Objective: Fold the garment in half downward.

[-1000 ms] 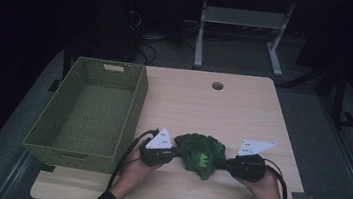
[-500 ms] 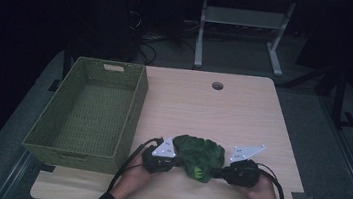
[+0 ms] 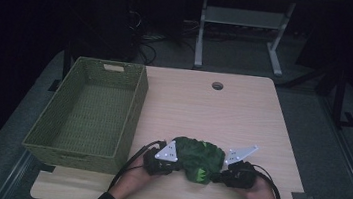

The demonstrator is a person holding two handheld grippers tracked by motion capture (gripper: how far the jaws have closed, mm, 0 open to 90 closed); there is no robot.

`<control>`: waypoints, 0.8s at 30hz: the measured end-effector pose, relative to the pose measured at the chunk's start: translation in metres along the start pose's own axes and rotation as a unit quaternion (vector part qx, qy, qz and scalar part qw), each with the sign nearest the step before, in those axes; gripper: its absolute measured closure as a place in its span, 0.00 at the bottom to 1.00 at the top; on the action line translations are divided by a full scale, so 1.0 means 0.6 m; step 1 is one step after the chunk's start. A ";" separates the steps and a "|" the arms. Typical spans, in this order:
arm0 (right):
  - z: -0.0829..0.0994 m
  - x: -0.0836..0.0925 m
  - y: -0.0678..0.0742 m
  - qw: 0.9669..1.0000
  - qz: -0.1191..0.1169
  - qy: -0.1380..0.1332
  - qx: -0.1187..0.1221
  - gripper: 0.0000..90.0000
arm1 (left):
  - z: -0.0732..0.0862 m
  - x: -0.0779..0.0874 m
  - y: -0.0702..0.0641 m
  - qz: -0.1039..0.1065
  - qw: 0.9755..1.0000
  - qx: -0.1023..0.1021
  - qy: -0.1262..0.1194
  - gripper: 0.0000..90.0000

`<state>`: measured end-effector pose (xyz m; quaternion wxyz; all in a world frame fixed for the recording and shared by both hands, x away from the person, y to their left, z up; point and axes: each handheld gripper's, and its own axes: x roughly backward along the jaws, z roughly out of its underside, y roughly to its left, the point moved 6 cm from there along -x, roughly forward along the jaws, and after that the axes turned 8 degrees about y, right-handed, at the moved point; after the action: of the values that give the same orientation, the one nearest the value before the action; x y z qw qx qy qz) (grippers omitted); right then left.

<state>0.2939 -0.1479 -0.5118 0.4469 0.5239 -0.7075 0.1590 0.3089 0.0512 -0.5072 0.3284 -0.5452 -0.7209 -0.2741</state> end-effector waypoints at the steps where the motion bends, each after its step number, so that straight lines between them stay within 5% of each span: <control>1: -0.001 0.000 0.000 1.000 0.002 -0.002 0.003 0.98 | -0.001 0.001 0.000 -0.003 1.000 0.000 0.000 0.97; 9: -0.007 0.037 0.003 0.999 0.017 -0.043 -0.005 0.76 | -0.007 0.028 -0.002 -0.008 1.000 0.018 -0.020 0.80; 17: -0.008 0.085 0.003 0.996 0.033 -0.083 -0.012 0.70 | -0.016 0.056 -0.006 -0.006 0.999 0.042 -0.019 0.90; 24: -0.028 0.105 -0.010 0.992 0.053 -0.110 -0.014 0.98 | -0.041 0.085 0.014 -0.012 0.998 0.061 -0.031 1.00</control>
<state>0.3037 -0.1764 -0.4535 0.3643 0.4941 -0.7811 0.1141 0.3117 0.0655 -0.4517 0.3354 -0.5241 -0.7523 -0.2167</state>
